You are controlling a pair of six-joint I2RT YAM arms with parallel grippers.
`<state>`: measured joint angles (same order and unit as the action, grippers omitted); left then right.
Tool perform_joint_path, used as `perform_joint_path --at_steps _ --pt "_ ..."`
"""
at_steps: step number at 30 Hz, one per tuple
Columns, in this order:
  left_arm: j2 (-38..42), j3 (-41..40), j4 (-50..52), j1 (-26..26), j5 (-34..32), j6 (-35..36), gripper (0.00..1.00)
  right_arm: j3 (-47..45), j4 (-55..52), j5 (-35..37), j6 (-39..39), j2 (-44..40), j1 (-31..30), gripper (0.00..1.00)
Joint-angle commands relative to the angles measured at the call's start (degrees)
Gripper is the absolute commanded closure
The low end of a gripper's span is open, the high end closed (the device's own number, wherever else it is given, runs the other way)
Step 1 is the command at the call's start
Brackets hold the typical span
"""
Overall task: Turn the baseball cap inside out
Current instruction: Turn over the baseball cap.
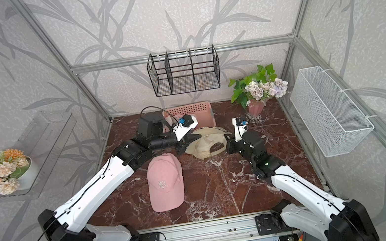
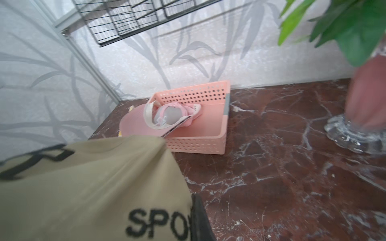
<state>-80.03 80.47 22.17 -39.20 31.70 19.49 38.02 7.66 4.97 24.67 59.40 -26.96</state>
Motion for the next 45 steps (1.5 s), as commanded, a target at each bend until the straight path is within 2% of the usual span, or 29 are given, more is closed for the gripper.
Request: perform_joint_path --at_steps 1,3,6,13,16,21,25,30,35,37,41,43,45 --pt "2.2 2.3 -7.1 0.4 5.8 -4.9 1.00 1.8 -13.4 14.7 7.5 4.6 0.8 0.92" --pt "2.6 2.5 -7.5 0.4 6.3 -5.5 1.00 2.5 -15.1 15.2 8.3 6.5 0.8 0.84" --pt "3.2 2.3 -8.1 0.4 6.7 -5.9 1.00 2.3 -15.6 15.3 9.2 8.1 0.8 0.76" --pt "3.3 2.0 -8.3 0.6 5.1 -6.7 1.00 2.7 -18.0 16.8 10.3 9.1 0.8 0.73" --pt "2.7 2.0 -8.3 0.6 2.9 -7.5 1.00 2.1 -14.7 10.7 5.4 7.5 0.8 0.66" --pt "1.7 1.2 -10.9 0.6 -1.7 -12.2 1.00 -0.6 -7.3 0.3 -5.3 0.6 0.6 0.47" --pt "0.8 0.3 -13.4 0.7 -4.5 -17.3 1.00 -4.3 -1.9 -0.1 -12.3 -6.9 -0.5 0.38" --pt "-0.5 0.8 -12.4 0.6 -5.8 -19.0 1.00 -4.8 -3.3 2.4 -18.0 -13.2 -2.3 0.37" --pt "-1.4 2.1 -10.9 0.7 -8.2 -19.1 1.00 -1.7 -8.0 6.3 -23.1 -12.6 -7.4 0.38" --pt "-2.0 2.9 -10.2 0.7 -7.4 -19.4 1.00 -1.1 -7.6 5.6 -24.7 -11.9 -9.2 0.39" --pt "-3.0 4.4 -8.9 0.6 -6.5 -20.3 1.00 -0.9 -4.1 -0.6 -26.3 -9.8 -12.0 0.40" --pt "-3.2 5.1 -8.2 0.7 -5.8 -20.9 1.00 -0.8 -2.5 -0.8 -26.2 -8.2 -12.9 0.44" --pt "-3.2 5.6 -7.9 0.6 -3.8 -21.5 1.00 -0.4 -1.3 0.0 -26.1 -5.4 -13.3 0.58"
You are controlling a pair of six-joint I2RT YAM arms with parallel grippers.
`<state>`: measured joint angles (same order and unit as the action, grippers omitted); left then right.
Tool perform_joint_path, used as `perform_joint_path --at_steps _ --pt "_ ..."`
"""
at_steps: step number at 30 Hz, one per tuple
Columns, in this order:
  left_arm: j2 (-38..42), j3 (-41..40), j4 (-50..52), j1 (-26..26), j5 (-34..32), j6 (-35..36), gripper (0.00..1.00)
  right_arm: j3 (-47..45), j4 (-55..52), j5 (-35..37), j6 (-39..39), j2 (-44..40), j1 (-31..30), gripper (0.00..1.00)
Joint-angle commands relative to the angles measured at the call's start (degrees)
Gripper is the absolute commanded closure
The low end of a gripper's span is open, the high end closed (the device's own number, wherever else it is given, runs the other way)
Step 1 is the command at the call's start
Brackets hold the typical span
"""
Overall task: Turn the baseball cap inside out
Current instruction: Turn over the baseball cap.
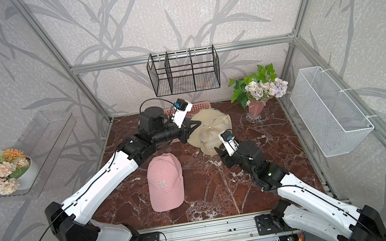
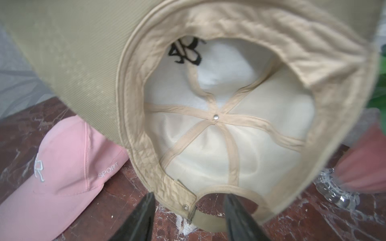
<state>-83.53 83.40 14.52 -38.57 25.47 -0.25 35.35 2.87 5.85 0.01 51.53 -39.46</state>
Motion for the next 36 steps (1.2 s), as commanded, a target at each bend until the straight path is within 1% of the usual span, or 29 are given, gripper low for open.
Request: perform_joint_path --at_steps 1,3,5,6,9,13,17,21,23,25,28,30,32,36 --pt "0.3 2.9 -0.3 0.0 3.2 -2.0 1.00 2.5 4.1 0.0 -1.1 3.7 -0.9 0.65" --pt "0.7 3.2 -0.2 0.0 4.7 -2.6 1.00 2.2 7.4 3.2 -0.2 6.0 -0.9 0.80" --pt "1.1 3.3 -0.1 0.0 5.7 -3.1 1.00 1.4 11.8 5.6 0.4 8.0 -1.0 0.90" --pt "1.3 3.4 0.2 0.0 6.2 -3.3 1.00 0.9 14.1 6.0 0.0 9.0 -0.9 0.94" --pt "1.5 3.6 0.7 0.1 7.5 -4.2 1.00 1.1 18.4 7.0 0.0 12.7 -0.8 1.00" --pt "1.4 3.8 0.8 0.1 7.9 -5.6 1.00 1.4 21.2 11.8 1.1 17.6 -0.9 1.00" --pt "1.1 4.3 0.9 0.3 7.3 -6.6 1.00 1.5 20.1 12.7 2.9 21.2 -0.9 1.00" --pt "0.9 4.5 0.4 0.7 6.9 -8.0 1.00 0.7 20.4 13.2 3.8 22.9 -0.8 1.00" --pt "0.7 4.3 0.3 0.9 6.9 -8.4 1.00 1.1 19.9 13.4 3.9 22.4 -0.7 0.99" --pt "0.4 4.4 0.7 1.0 6.6 -8.3 1.00 0.8 20.8 11.9 3.8 20.5 -0.7 0.98" --pt "-0.2 4.2 0.9 1.2 5.6 -8.4 1.00 -0.9 26.0 4.8 0.5 16.6 -0.7 0.97" --pt "-0.6 4.2 0.8 1.3 5.7 -8.8 1.00 -1.5 29.4 2.8 -0.4 14.8 -0.7 0.98" --pt "-1.0 4.3 0.4 1.3 6.2 -9.4 1.00 -1.4 32.2 3.8 -1.3 14.4 -0.7 1.00" --pt "-1.2 4.1 -0.5 1.4 7.4 -10.4 1.00 -1.3 38.7 8.3 -3.5 16.6 -0.7 1.00"
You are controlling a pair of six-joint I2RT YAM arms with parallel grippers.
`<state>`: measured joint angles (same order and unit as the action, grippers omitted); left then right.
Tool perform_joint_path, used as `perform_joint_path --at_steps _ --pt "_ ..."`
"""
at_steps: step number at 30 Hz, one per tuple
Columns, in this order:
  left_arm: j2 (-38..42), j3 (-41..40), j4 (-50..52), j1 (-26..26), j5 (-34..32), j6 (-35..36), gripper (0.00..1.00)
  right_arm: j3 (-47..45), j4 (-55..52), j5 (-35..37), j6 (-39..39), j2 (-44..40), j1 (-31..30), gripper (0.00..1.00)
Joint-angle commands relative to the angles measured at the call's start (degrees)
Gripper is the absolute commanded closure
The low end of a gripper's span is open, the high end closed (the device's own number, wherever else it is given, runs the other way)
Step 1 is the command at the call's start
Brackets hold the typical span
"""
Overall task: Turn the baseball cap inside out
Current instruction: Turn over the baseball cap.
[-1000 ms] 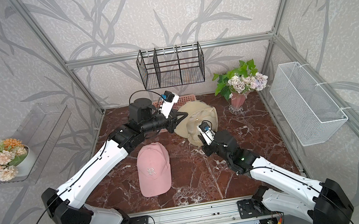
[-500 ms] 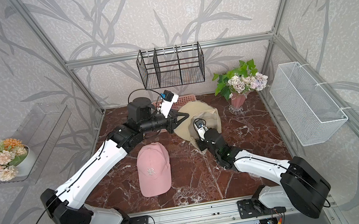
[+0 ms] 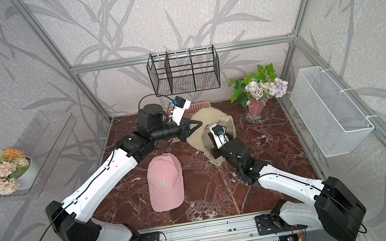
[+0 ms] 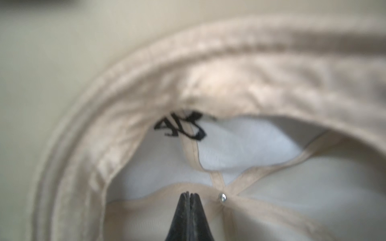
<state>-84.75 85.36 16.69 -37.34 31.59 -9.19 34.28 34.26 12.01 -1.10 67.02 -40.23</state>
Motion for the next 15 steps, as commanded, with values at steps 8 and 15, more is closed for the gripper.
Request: perform_joint_path --at_steps 8,15 --pt "-0.4 2.0 -2.9 0.1 4.2 -2.1 1.00 2.9 16.0 6.4 -3.8 8.1 0.1 1.00" --pt "0.6 1.4 -2.4 0.1 5.0 -2.0 1.00 3.3 26.8 16.2 -8.4 14.2 0.4 1.00"
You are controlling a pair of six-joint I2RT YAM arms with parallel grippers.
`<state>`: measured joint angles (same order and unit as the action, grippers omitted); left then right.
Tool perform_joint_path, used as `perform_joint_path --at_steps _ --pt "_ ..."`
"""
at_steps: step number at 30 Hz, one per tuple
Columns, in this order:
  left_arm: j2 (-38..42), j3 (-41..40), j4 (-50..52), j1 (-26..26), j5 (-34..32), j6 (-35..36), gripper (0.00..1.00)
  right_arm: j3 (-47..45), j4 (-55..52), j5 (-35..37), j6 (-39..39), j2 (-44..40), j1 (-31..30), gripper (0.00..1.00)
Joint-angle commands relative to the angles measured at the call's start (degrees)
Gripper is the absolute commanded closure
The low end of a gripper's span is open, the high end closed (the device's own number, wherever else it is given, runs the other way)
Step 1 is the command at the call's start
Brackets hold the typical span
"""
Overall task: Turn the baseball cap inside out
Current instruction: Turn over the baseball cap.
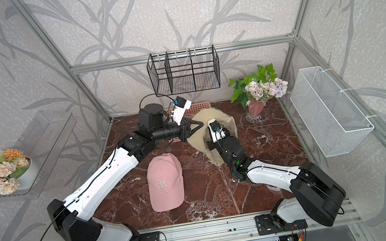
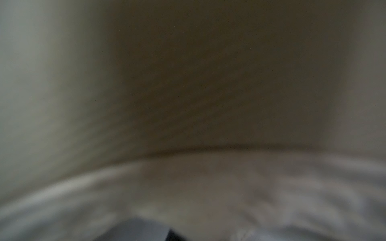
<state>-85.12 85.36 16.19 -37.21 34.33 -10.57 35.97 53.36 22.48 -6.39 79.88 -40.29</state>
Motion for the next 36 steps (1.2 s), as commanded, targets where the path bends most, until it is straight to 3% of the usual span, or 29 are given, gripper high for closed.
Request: perform_joint_path --at_steps 1,9,15,18,23,29,36 --pt "1.1 1.3 -1.9 0.1 2.1 -0.6 1.00 1.8 7.5 5.8 -3.3 1.7 0.6 1.00" --pt "0.9 1.2 -0.2 0.7 -4.1 0.8 1.00 -0.1 2.0 12.5 -2.7 -1.1 1.1 1.00" --pt "0.9 1.1 -1.1 1.1 -2.8 0.1 1.00 -3.4 -8.7 18.1 4.1 -4.5 2.4 1.00" --pt "0.9 0.9 -1.7 1.2 -1.9 -0.2 1.00 -4.8 -14.6 18.3 9.2 -5.6 3.8 1.00" --pt "0.9 0.8 -2.0 1.3 -1.4 -0.3 1.00 -5.7 -16.6 17.4 10.2 -6.3 4.2 1.00" --pt "0.3 0.6 -2.3 1.3 -1.2 -0.5 1.00 -3.7 -22.3 3.1 8.0 -10.3 4.2 1.00" --pt "-0.4 0.5 -3.5 1.3 -0.7 -1.0 1.00 -0.9 -29.5 -19.4 8.5 -12.7 4.2 1.00"
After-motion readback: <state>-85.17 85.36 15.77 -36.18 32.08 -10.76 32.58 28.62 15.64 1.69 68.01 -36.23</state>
